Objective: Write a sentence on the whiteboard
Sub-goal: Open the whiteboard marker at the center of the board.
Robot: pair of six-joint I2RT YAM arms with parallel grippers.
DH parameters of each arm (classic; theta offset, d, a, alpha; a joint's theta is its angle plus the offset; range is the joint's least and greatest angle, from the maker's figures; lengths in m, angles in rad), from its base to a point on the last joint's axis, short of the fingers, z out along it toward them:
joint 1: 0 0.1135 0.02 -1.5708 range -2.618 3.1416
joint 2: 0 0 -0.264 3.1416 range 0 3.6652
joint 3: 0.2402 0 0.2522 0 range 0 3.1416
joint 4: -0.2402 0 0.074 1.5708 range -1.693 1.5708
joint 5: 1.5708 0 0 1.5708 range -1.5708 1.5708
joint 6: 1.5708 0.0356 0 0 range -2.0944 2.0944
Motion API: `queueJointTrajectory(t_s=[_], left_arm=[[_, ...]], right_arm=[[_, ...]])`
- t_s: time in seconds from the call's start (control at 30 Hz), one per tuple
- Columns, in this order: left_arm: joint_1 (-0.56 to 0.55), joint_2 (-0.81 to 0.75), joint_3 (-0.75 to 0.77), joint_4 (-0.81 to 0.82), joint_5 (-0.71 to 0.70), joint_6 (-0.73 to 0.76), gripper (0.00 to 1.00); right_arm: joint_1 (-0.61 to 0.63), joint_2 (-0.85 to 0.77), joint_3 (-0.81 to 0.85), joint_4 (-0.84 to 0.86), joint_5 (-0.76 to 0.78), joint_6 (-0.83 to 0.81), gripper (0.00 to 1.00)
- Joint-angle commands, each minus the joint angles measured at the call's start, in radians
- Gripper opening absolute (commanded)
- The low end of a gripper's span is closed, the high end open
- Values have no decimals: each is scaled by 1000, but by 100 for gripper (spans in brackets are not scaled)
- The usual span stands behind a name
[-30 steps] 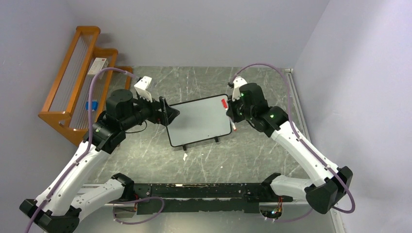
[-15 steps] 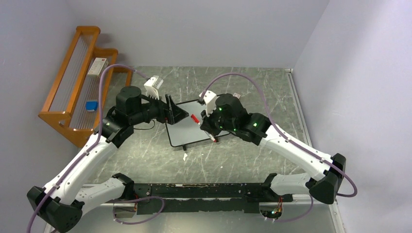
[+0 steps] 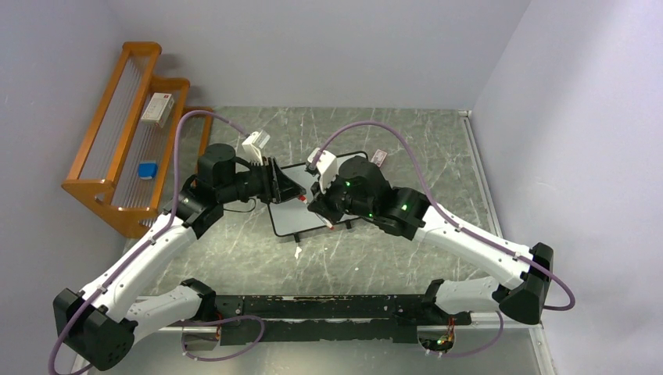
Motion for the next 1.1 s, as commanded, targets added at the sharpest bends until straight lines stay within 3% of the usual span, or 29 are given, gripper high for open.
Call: queueJointTrajectory(t_s=[0.0,0.17,0.2,0.57,0.73,1.07], left_arm=[[-5,-5,1,54,67,-22,39],[-5,-21,-9,68,57,-43,11],[-5,-28,-15,79,52,-57,6],[-1,-149,-118,212,-75,-267,5],[0,-225,-212,364,-135,-405,5],[1,-324,-352,569,-204,-581,5]], right_arm=[[15,-23,-12,73,18,-12,0],[18,-39,-34,103,26,-12,0],[18,-44,-43,114,24,-12,4],[18,-218,-253,444,18,187,48],[12,-294,-353,592,41,320,64],[-53,-358,-487,753,47,593,76]])
